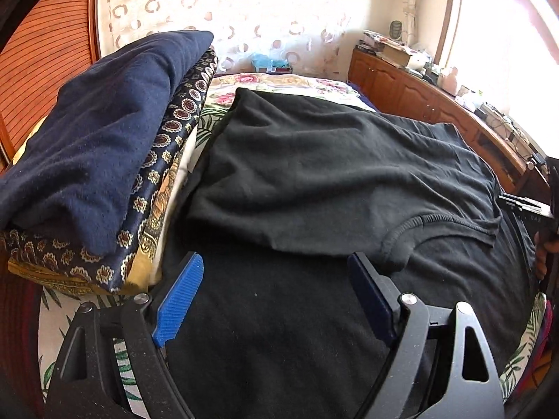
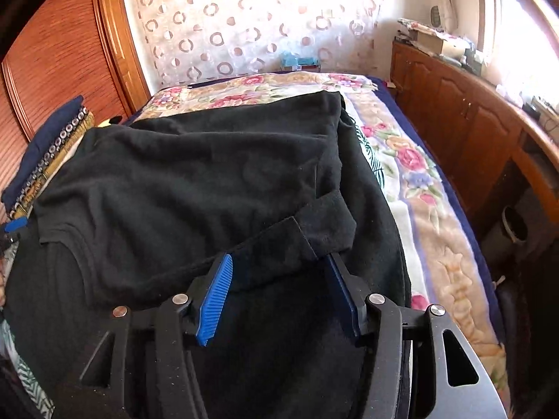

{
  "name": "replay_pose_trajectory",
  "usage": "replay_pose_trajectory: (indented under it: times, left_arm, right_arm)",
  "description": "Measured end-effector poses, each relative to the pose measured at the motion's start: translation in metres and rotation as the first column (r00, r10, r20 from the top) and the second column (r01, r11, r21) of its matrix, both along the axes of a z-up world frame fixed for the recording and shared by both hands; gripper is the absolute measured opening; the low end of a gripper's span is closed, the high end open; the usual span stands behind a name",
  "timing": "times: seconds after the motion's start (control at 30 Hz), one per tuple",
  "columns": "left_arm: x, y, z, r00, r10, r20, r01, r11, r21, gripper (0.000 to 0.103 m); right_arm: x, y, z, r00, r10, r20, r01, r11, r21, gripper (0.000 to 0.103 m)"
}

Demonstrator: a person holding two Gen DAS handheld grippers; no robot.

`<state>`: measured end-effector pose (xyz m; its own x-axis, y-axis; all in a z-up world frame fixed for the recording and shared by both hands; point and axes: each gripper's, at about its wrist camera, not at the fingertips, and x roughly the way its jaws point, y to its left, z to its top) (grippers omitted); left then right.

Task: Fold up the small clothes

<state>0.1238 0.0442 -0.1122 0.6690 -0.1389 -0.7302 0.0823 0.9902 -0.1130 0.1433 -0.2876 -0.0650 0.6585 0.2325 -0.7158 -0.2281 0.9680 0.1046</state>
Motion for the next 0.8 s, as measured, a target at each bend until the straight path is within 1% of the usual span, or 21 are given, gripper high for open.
replay_pose_trajectory:
  times: [0.1,0.23,0.37,0.47,0.5,0.53,0.6,0.7,0.73,0.77,0.8]
  left_arm:
    - [0.007,0.003,0.001,1.0,0.014,-0.017,-0.015,0.999,-0.033,0.069]
    - [0.017,0.004,0.0,0.998,0.053,-0.031,-0.055,0.998,-0.037,0.06]
    - [0.029,0.001,-0.007,0.996,0.068,-0.059,-0.07,0.997,-0.021,0.058]
    - [0.034,-0.002,-0.007,0.996,0.076,-0.048,-0.076,0.997,-0.01,0.058]
    - [0.035,-0.002,-0.007,0.996,0.074,-0.047,-0.075,0.997,-0.011,0.054]
    - [0.036,-0.002,-0.007,0.996,0.076,-0.046,-0.077,0.997,-0.011,0.044]
    - [0.039,-0.002,-0.007,0.996,0.08,-0.045,-0.081,0.997,-0.011,0.03]
    - [0.044,-0.001,-0.006,0.996,0.083,-0.045,-0.084,0.996,-0.007,0.028]
    - [0.046,0.001,-0.007,0.995,0.086,-0.045,-0.086,0.996,-0.003,0.025]
    - [0.046,0.001,-0.008,0.995,0.088,-0.041,-0.088,0.996,0.002,0.023]
    - [0.046,0.001,-0.008,0.995,0.089,-0.037,-0.088,0.996,0.012,0.013]
  right_arm:
    - [-0.003,0.002,-0.006,1.0,-0.001,0.004,0.001,1.0,-0.003,0.057]
    - [-0.003,0.004,-0.007,1.0,0.009,0.003,-0.009,1.0,0.0,0.061]
    - [-0.004,0.004,-0.008,1.0,0.014,0.004,-0.014,1.0,-0.007,0.062]
    - [-0.004,0.003,-0.008,1.0,0.015,0.005,-0.015,1.0,-0.004,0.062]
    - [-0.004,0.003,-0.008,1.0,0.015,0.005,-0.015,1.0,-0.004,0.062]
    - [-0.004,0.003,-0.008,1.0,0.015,0.006,-0.015,1.0,-0.005,0.062]
    - [-0.004,0.003,-0.008,1.0,0.015,0.006,-0.015,1.0,-0.003,0.062]
    - [-0.004,0.003,-0.008,1.0,0.015,0.006,-0.015,1.0,0.0,0.062]
    - [-0.004,0.003,-0.008,1.0,0.015,0.007,-0.015,1.0,-0.001,0.062]
    - [-0.004,0.003,-0.008,1.0,0.015,0.006,-0.015,1.0,-0.001,0.062]
    - [-0.004,0.003,-0.009,1.0,0.015,0.007,-0.015,1.0,-0.001,0.062]
